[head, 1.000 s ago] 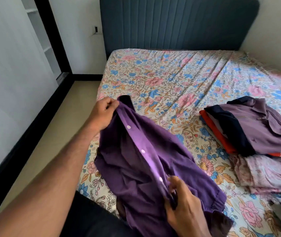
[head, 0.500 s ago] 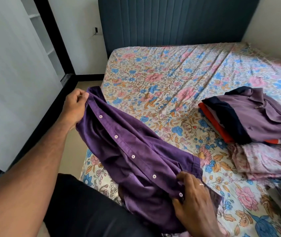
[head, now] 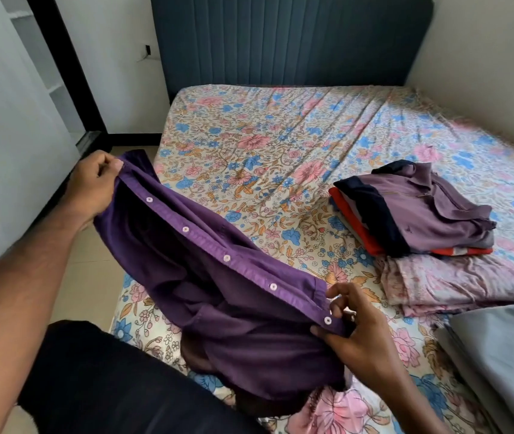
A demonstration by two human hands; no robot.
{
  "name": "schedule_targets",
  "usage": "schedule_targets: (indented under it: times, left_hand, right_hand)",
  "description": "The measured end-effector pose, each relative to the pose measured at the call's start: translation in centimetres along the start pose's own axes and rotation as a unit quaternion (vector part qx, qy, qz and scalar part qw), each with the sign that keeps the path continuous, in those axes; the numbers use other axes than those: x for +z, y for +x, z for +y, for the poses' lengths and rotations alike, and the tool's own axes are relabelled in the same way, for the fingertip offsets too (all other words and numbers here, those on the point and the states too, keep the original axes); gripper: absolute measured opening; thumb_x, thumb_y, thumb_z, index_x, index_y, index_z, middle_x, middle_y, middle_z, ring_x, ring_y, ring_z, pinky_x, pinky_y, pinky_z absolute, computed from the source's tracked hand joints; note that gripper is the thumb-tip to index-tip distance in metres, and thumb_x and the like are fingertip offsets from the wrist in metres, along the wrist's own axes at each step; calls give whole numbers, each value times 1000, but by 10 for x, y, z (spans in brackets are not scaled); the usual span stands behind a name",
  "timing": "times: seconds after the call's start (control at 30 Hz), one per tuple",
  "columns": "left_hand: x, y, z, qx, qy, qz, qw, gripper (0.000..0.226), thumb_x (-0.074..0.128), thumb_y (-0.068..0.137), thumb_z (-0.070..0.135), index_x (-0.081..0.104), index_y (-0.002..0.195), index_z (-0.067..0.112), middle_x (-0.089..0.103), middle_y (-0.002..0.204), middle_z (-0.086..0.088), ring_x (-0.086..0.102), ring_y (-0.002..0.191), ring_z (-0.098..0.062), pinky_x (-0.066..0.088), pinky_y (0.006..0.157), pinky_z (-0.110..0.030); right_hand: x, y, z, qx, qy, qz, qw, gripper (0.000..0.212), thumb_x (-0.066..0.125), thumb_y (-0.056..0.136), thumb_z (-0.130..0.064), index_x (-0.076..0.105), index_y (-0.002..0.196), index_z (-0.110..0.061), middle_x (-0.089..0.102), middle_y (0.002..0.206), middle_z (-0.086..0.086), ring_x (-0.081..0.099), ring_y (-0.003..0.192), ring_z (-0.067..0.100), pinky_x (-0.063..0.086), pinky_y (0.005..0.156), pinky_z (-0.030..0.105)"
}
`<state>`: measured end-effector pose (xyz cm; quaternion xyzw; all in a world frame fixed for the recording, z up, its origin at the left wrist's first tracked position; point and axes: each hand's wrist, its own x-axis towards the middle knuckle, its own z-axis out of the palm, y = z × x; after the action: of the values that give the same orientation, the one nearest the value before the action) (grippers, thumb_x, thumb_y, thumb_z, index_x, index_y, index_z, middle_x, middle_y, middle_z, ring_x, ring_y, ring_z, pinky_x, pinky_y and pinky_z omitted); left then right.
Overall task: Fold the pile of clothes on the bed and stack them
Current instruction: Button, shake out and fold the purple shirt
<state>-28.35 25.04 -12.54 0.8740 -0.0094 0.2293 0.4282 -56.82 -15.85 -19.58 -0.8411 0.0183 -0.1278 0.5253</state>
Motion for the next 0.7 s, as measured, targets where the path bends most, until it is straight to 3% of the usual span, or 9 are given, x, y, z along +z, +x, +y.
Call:
schedule_targets:
  times: [0.1, 0.23, 0.33, 0.43, 0.53, 0.63, 0.7]
  left_hand:
    - [3, 3, -1, 0, 18, -9, 1000, 20, 55, 102, 20, 65, 100, 3, 56, 73, 2, 51, 63, 2, 34, 59, -6]
    - [10, 5, 2, -1, 28, -11, 1000, 23, 55, 101, 22, 67, 102, 3, 62, 87, -9, 50, 67, -4, 35, 60, -5]
    - [14, 4, 7, -6, 28, -10, 1000, 23, 55, 102, 21, 67, 104, 1, 63, 95, -11, 55, 77, -18, 42, 75, -24]
    - [17, 3, 11, -18, 22, -16, 999, 24, 55, 102, 22, 68, 105, 2, 65, 99, -14, 57, 89, -23, 42, 84, -33]
    - [20, 1, 14, -28, 33, -28, 999, 24, 56, 101, 24, 69, 106, 5, 68, 104, -16, 62, 98, -30, 46, 90, -39]
    - [22, -3, 18, -36, 54, -41, 997, 25, 56, 101, 25, 70, 108, 6, 68, 108, -19, 63, 102, -34, 45, 89, -39]
    - [24, -5, 20, -40, 64, -47, 996, 26, 56, 101, 26, 69, 108, 5, 68, 107, -18, 61, 99, -32, 42, 86, -35]
  right_hand:
    - [-24, 6, 6, 84, 102, -82, 988, 46, 89, 73, 0, 65, 104, -25, 59, 83, 4, 58, 69, 16, 49, 58, 31]
    - [-49, 13, 14, 146, 132, -139, 970, 32, 62, 93, 11, 71, 101, -19, 73, 95, 13, 70, 79, 28, 55, 68, 43]
    - [-56, 16, 17, 133, 136, -116, 975, 22, 52, 103, -4, 73, 97, -9, 72, 94, 21, 68, 84, 34, 52, 75, 43]
    - [-53, 14, 19, 147, 219, -85, 961, 24, 54, 99, -19, 70, 95, -2, 69, 90, 20, 60, 80, 29, 47, 65, 31]
    - [-48, 12, 10, 177, 269, -65, 945, 27, 60, 92, -26, 74, 85, -4, 69, 83, 21, 64, 70, 22, 49, 57, 23]
    - [-47, 12, 17, 271, 246, -36, 930, 38, 71, 84, -43, 67, 65, -10, 56, 67, 15, 49, 56, 24, 33, 48, 27]
    - [-48, 16, 30, 286, 83, -11, 955, 53, 75, 79, -63, 61, 64, -13, 51, 63, 11, 44, 55, 25, 31, 50, 32]
